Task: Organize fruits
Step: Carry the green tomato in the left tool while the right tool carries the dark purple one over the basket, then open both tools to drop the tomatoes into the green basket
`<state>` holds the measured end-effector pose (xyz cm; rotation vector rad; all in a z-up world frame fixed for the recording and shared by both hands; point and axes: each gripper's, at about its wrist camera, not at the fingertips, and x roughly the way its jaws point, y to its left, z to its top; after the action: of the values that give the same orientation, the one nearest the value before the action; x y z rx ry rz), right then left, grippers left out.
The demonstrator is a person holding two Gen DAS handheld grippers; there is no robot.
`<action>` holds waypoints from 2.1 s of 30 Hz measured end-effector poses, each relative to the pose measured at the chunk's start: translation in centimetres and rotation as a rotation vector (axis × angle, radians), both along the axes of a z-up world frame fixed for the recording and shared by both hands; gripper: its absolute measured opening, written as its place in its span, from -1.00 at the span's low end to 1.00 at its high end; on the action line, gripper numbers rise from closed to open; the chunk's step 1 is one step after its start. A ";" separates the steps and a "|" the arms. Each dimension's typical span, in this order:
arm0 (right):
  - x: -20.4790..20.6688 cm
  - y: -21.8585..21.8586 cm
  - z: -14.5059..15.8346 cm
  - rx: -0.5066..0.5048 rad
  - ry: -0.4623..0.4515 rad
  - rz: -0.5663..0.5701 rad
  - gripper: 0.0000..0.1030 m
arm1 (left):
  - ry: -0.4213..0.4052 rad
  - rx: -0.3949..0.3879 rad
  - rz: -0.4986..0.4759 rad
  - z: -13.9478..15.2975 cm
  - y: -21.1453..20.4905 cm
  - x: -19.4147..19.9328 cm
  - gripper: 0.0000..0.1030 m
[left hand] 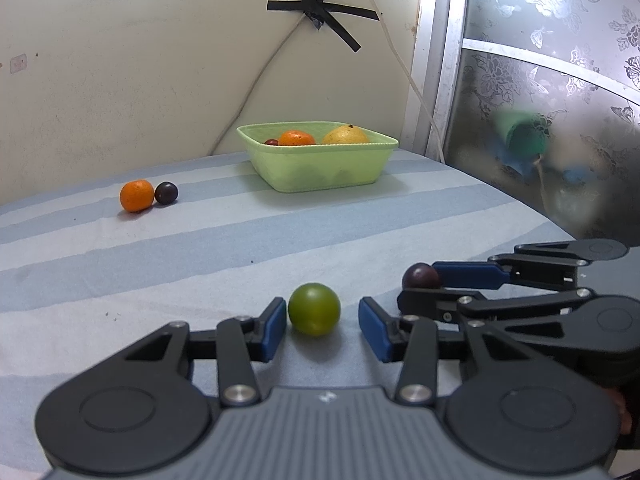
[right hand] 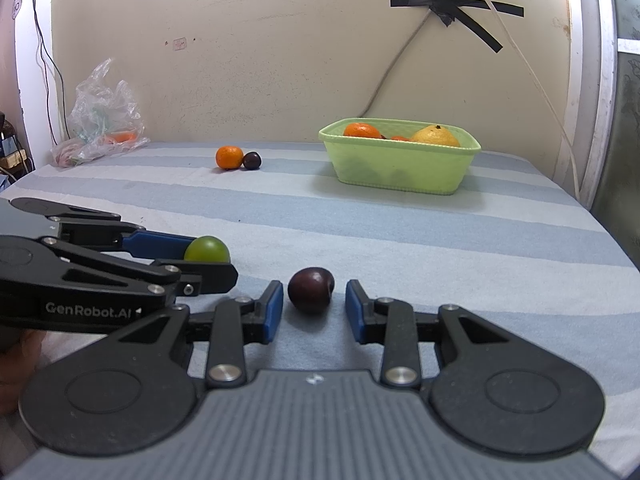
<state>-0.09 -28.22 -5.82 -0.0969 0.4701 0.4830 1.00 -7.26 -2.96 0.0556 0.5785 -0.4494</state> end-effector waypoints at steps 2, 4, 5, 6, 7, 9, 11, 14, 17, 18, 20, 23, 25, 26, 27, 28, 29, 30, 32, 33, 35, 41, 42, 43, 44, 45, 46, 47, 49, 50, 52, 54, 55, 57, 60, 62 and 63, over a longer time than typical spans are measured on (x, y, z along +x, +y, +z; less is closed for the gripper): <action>0.1 0.0 0.0 -0.003 0.001 0.002 -0.28 | 0.002 0.000 0.001 0.0 0.0 0.0 -0.28; 0.0 0.1 -0.1 -0.011 -0.001 0.002 -0.28 | 0.003 -0.001 0.002 0.0 0.0 0.0 -0.34; 0.0 0.1 -0.1 -0.014 -0.003 0.002 -0.29 | 0.003 -0.001 0.005 0.0 0.0 0.0 -0.40; 0.0 0.2 -0.1 -0.017 -0.003 0.002 -0.29 | 0.005 -0.003 0.007 0.0 0.1 0.1 -0.41; 0.0 0.2 -0.1 -0.019 -0.004 0.001 -0.29 | 0.006 -0.007 0.006 0.0 0.1 0.1 -0.42; 0.0 0.3 -0.1 -0.027 -0.008 -0.001 -0.31 | 0.009 -0.015 0.006 0.0 0.2 0.2 -0.42; -0.1 0.4 -0.1 -0.035 -0.013 -0.008 -0.37 | 0.010 -0.019 0.005 -0.1 0.3 0.2 -0.43; -0.2 0.3 -0.1 -0.029 -0.016 -0.009 -0.49 | 0.007 -0.026 0.005 -0.1 0.4 0.2 -0.44; -0.1 0.1 0.0 -0.017 -0.011 -0.009 -0.49 | 0.004 -0.031 0.004 0.0 0.5 0.2 -0.44; -0.1 0.0 0.0 -0.011 -0.009 -0.009 -0.49 | 0.007 -0.034 0.002 0.1 0.5 0.2 -0.44; 0.0 -0.2 0.1 0.008 -0.007 -0.008 -0.50 | 0.020 -0.046 -0.006 0.3 0.6 0.5 -0.44; 0.7 -1.0 0.7 0.064 0.006 0.010 -0.50 | 0.022 -0.075 -0.013 1.5 1.0 1.7 -0.44; 1.7 -1.2 1.6 0.078 -0.008 0.012 -0.50 | 0.009 -0.095 -0.009 2.9 1.0 3.2 -0.44; 2.5 -1.4 2.3 0.080 -0.025 0.007 -0.50 | 0.002 -0.103 -0.009 3.8 0.8 4.2 -0.44; 3.2 -1.5 2.9 0.081 -0.043 0.001 -0.50 | -0.009 -0.107 -0.014 4.7 0.5 5.2 -0.44; 4.1 -1.5 3.6 0.082 -0.064 -0.005 -0.49 | -0.026 -0.104 -0.019 5.5 0.1 6.2 -0.43; 5.2 -1.6 4.3 0.085 -0.084 -0.011 -0.49 | -0.047 -0.090 -0.022 6.3 -0.4 7.5 -0.43; 6.4 -1.6 4.9 0.089 -0.098 -0.019 -0.49 | -0.063 -0.075 -0.027 6.9 -1.0 8.7 -0.43; 9.1 -1.7 5.7 0.098 -0.103 -0.034 -0.49 | -0.065 -0.061 -0.032 7.8 -2.0 11.6 -0.43; 10.6 -1.8 5.9 0.103 -0.094 -0.044 -0.49 | -0.052 -0.057 -0.030 8.0 -2.5 13.4 -0.43; 13.2 -1.8 5.9 0.109 -0.066 -0.067 -0.49 | -0.017 -0.058 -0.035 8.0 -3.2 16.3 -0.43; 17.0 -1.5 4.9 0.080 -0.049 -0.082 -0.44 | 0.101 -0.072 -0.064 6.1 -4.8 22.4 -0.38; 17.3 -1.4 4.8 0.075 -0.049 -0.086 -0.44 | 0.117 -0.074 -0.060 5.8 -5.0 22.9 -0.36; 17.5 -1.4 4.7 0.072 -0.048 -0.089 -0.43 | 0.128 -0.081 -0.057 5.6 -4.9 23.2 -0.35; 17.5 -1.4 4.6 0.072 -0.049 -0.091 -0.42 | 0.136 -0.096 -0.057 5.6 -4.8 23.4 -0.35; 17.5 -1.4 4.7 0.073 -0.053 -0.095 -0.42 | 0.134 -0.113 -0.057 5.8 -4.4 23.3 -0.35; 17.3 -1.5 4.8 0.075 -0.061 -0.099 -0.42 | 0.121 -0.129 -0.055 6.3 -3.7 23.0 -0.33; 17.1 -1.5 4.9 0.080 -0.070 -0.106 -0.42 | 0.098 -0.148 -0.045 7.0 -2.5 22.5 -0.30; 16.3 -1.8 5.5 0.103 -0.085 -0.109 -0.42 | 0.051 -0.187 -0.012 8.4 0.3 21.5 -0.28; 15.7 -1.8 5.9 0.118 -0.089 -0.104 -0.43 | 0.028 -0.202 0.016 9.0 2.1 20.8 -0.28; 14.5 -1.4 6.8 0.143 -0.096 -0.074 -0.43 | -0.010 -0.194 0.093 9.7 5.4 19.5 -0.28; 13.2 -0.2 7.4 0.156 -0.106 -0.021 -0.43 | -0.038 -0.155 0.169 9.6 8.0 18.3 -0.25; 12.6 0.7 7.6 0.157 -0.109 0.014 -0.43 | -0.041 -0.136 0.200 9.1 9.1 17.7 -0.19; 11.6 3.0 7.7 0.149 -0.100 0.089 -0.43 | -0.008 -0.123 0.224 7.7 10.8 17.2 -0.15; 11.1 7.4 6.5 0.084 -0.074 0.180 -0.43 | 0.057 -0.118 0.252 5.4 11.9 17.3 -0.13; 11.5 10.2 5.2 0.015 -0.057 0.216 -0.43 | 0.116 -0.159 0.251 4.1 12.3 17.9 -0.01; 12.0 11.4 4.6 -0.019 -0.046 0.225 -0.42 | 0.139 -0.183 0.245 3.6 12.4 18.2 0.00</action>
<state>11.88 -16.83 -1.20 -0.1799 0.4206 0.6961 19.15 5.16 0.67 -0.2209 0.6694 -0.2669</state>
